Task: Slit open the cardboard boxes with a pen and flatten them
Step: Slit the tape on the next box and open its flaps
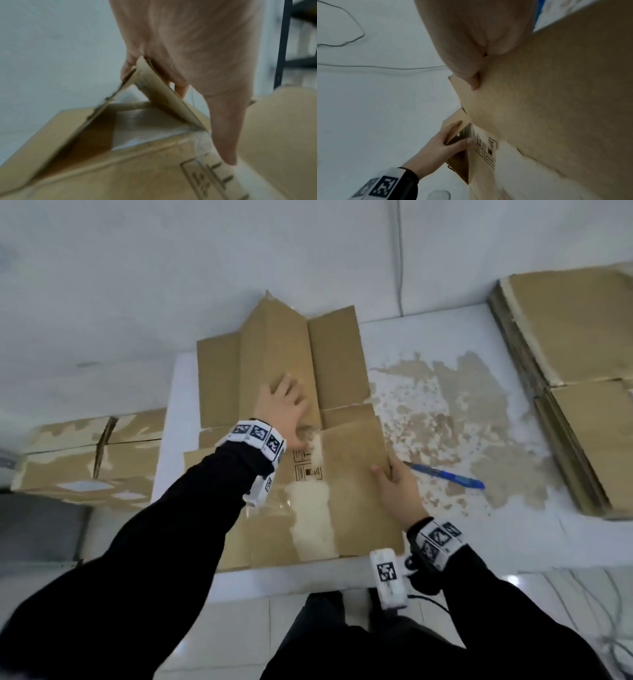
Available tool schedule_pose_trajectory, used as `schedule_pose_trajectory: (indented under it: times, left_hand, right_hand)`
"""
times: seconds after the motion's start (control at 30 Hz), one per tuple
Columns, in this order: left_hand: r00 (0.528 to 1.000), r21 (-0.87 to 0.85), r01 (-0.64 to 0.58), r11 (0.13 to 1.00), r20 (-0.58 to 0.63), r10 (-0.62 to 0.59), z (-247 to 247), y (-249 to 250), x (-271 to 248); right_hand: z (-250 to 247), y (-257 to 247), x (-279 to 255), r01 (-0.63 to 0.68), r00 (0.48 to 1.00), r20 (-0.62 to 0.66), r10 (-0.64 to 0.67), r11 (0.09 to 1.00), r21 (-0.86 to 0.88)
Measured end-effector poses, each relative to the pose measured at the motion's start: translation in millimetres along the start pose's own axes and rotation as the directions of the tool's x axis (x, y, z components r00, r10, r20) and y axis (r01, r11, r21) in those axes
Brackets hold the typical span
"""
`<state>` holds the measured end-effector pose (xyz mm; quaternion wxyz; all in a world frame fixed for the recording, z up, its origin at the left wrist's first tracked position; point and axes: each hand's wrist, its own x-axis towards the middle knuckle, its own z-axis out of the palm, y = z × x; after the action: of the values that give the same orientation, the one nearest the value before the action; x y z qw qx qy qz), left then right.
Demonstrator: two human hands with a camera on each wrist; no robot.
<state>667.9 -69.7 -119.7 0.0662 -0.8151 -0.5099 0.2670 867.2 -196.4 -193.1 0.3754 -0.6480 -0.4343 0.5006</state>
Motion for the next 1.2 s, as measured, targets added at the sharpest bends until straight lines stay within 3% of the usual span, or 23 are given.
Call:
schedule_pose_trajectory:
  times: [0.1,0.2,0.3,0.37,0.4,0.47,0.57,0.67,0.77,0.83,0.93,1.0,1.07,1.2]
  left_hand:
    - [0.998,-0.023,-0.063,0.998,0.008,0.063,37,7,15]
    - [0.997,-0.127,-0.004,0.992,-0.073,-0.005,50,22,7]
    - [0.974,-0.256,-0.043,0.966,-0.228,-0.017,64,51,-20]
    - [0.967,-0.348,-0.156,0.924,-0.242,0.072,75,69,-40]
    - [0.972,-0.398,-0.191,0.897,-0.204,0.116,85,73,-47]
    - [0.988,-0.527,-0.157,0.836,-0.081,0.134,109,69,-54]
    - [0.996,-0.634,0.048,0.772,0.088,0.010,163,25,-69]
    - [0.995,-0.621,0.100,0.777,0.072,-0.071,206,-20,-94]
    - [0.997,-0.638,0.080,0.766,0.057,-0.057,206,-35,-101]
    - [0.987,-0.666,0.114,0.737,-0.007,-0.159,187,-38,-88]
    - [0.949,-0.739,0.119,0.664,-0.112,-0.294,147,-44,-40]
    - [0.956,-0.722,0.114,0.682,-0.108,-0.274,129,-50,7]
    - [0.973,-0.704,0.148,0.695,-0.021,-0.229,123,-55,50]
    - [0.985,-0.667,0.174,0.725,0.119,-0.128,140,-53,91]
  right_hand:
    - [11,4,8,-0.113,0.991,-0.085,0.102,0.985,-0.132]
    - [17,10,14,-0.176,0.978,-0.161,0.133,0.942,-0.285]
    - [35,19,15,-0.182,0.970,-0.242,0.030,0.751,-0.635]
    - [65,20,15,-0.077,0.990,-0.132,-0.048,0.600,-0.797]
    - [82,19,15,0.003,0.998,-0.035,-0.057,0.569,-0.822]
    - [107,20,13,0.099,0.994,0.107,-0.020,0.586,-0.804]
    - [101,36,10,0.079,0.996,0.087,-0.014,0.577,-0.813]
    - [68,49,4,-0.009,1.000,-0.019,-0.012,0.568,-0.823]
    - [56,41,7,-0.097,0.995,-0.097,0.033,0.609,-0.787]
    - [65,22,24,-0.114,0.990,-0.144,-0.003,0.600,-0.792]
    - [95,-24,75,0.048,0.995,-0.014,-0.101,0.581,-0.812]
    - [117,-47,119,0.127,0.992,0.095,-0.086,0.573,-0.810]
    - [136,-55,156,0.168,0.982,0.189,-0.009,0.500,-0.850]
    - [148,-43,185,0.225,0.943,0.305,0.134,0.416,-0.881]
